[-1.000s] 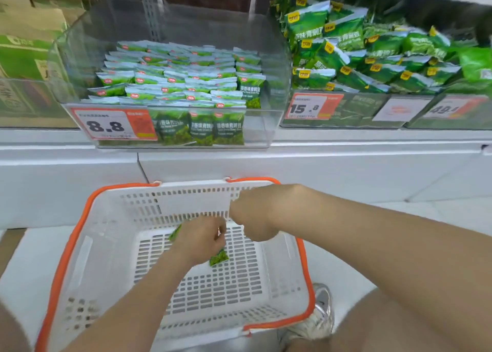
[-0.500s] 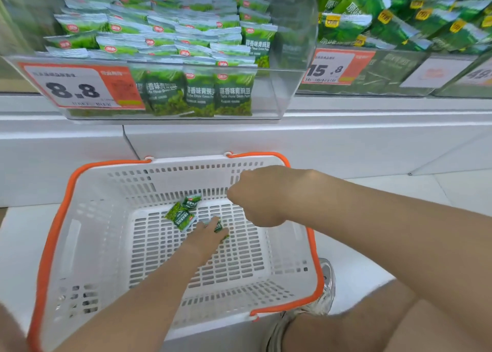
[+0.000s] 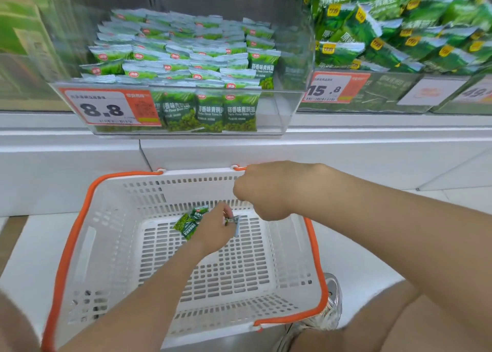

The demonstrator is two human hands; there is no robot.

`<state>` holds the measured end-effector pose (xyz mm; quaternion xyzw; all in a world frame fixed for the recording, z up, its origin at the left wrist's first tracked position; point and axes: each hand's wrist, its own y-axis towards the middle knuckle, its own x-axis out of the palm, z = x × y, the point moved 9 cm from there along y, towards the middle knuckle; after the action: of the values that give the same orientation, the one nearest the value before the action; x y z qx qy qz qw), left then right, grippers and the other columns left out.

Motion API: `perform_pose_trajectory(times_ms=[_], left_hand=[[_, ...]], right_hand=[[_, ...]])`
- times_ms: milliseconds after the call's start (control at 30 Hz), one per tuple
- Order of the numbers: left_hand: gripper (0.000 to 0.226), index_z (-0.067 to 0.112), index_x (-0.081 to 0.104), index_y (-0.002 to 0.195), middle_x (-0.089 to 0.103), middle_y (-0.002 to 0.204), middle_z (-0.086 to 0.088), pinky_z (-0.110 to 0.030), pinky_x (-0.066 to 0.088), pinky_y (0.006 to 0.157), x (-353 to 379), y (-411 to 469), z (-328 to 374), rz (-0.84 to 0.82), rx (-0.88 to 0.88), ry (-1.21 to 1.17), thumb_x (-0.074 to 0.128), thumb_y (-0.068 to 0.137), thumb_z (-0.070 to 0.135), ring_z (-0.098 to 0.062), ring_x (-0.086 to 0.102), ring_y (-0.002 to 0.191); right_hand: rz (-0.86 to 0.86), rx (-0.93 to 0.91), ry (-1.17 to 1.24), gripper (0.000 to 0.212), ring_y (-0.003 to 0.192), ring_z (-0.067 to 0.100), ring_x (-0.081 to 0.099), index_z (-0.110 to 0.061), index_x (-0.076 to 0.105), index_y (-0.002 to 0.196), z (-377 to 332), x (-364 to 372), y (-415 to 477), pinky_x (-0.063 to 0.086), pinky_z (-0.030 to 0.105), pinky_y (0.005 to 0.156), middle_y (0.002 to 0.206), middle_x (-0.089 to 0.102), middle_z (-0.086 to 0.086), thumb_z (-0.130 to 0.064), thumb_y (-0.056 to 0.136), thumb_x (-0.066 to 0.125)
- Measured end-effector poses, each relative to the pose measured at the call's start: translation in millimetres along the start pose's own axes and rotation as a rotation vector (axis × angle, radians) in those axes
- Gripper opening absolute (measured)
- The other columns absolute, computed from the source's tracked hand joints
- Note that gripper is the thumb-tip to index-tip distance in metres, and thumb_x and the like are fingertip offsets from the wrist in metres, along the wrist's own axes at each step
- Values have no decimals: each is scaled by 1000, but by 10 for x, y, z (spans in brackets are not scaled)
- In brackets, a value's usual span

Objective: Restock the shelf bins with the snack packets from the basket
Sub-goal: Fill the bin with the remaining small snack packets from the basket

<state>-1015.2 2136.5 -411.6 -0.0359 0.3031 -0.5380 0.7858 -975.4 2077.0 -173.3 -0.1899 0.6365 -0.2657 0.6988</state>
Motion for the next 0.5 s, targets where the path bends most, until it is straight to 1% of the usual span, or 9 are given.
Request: perform_pose_trajectory(times_ms=[67, 133, 200, 267, 300, 367, 433, 467, 500], left_hand=[[10, 19, 54, 107, 60, 109, -15, -39, 56, 58, -162, -78, 383, 51, 48, -164, 60, 100, 17, -25, 60, 65], [12, 13, 57, 107, 62, 109, -13, -33, 56, 61, -339, -200, 785, 95, 114, -258, 62, 103, 23, -32, 69, 72], [20, 7, 60, 107, 66, 103, -16, -42, 55, 63, -547, -357, 1150, 132, 178, -354, 60, 105, 27, -29, 70, 66], [21, 6, 62, 104, 68, 91, -20, -49, 52, 60, -807, -572, 1522, 198, 258, -418, 54, 102, 25, -28, 64, 60], [18, 10, 62, 102, 68, 85, -19, -49, 50, 57, -937, -683, 1694, 246, 303, -417, 51, 97, 24, -27, 61, 59], [16, 24, 59, 99, 68, 79, -10, -45, 50, 55, -1184, -903, 1998, 370, 379, -358, 50, 86, 22, -26, 62, 62], [21, 29, 53, 103, 67, 83, 0, -48, 52, 62, -1392, -1101, 2239, 484, 436, -339, 51, 83, 20, -28, 63, 74], [20, 26, 50, 104, 65, 85, 7, -47, 51, 65, -1492, -1189, 2339, 540, 462, -345, 53, 85, 21, -25, 62, 78], [17, 22, 47, 104, 62, 84, 12, -42, 50, 66, -1596, -1265, 2435, 594, 493, -346, 55, 88, 20, -19, 60, 79]], right_hand=[[18, 5, 3, 15, 63, 19, 45, -15, 57, 99, 44, -74, -40, 33, 30, 50, 96, 54, 7, -1, 94, 52], [48, 37, 67, 27, 66, 18, 48, -13, 53, 120, 122, -159, -82, 35, 32, 51, 99, 51, 5, -5, 94, 58], [94, 54, 114, 44, 73, 20, 54, -14, 42, 121, 165, -279, -126, 44, 35, 55, 94, 45, 1, -13, 90, 72], [138, 60, 144, 75, 85, 26, 59, -19, 27, 112, 187, -413, -171, 51, 38, 64, 102, 46, 3, -28, 75, 91], [163, 51, 158, 88, 90, 27, 60, -22, 22, 111, 179, -487, -201, 52, 39, 68, 108, 45, 4, -34, 66, 97], [254, 25, 174, 99, 88, 26, 57, -22, 23, 116, 138, -675, -272, 50, 38, 68, 114, 41, 5, -35, 57, 101], [409, -4, 187, 90, 82, 27, 55, -17, 26, 125, 105, -910, -355, 46, 39, 64, 114, 38, 7, -21, 66, 94], [491, -32, 221, 79, 82, 29, 56, -16, 28, 126, 94, -1036, -403, 47, 42, 63, 111, 39, 6, -14, 71, 86], [548, -63, 270, 70, 84, 30, 57, -18, 31, 123, 84, -1152, -459, 49, 46, 65, 107, 40, 5, -11, 72, 78]])
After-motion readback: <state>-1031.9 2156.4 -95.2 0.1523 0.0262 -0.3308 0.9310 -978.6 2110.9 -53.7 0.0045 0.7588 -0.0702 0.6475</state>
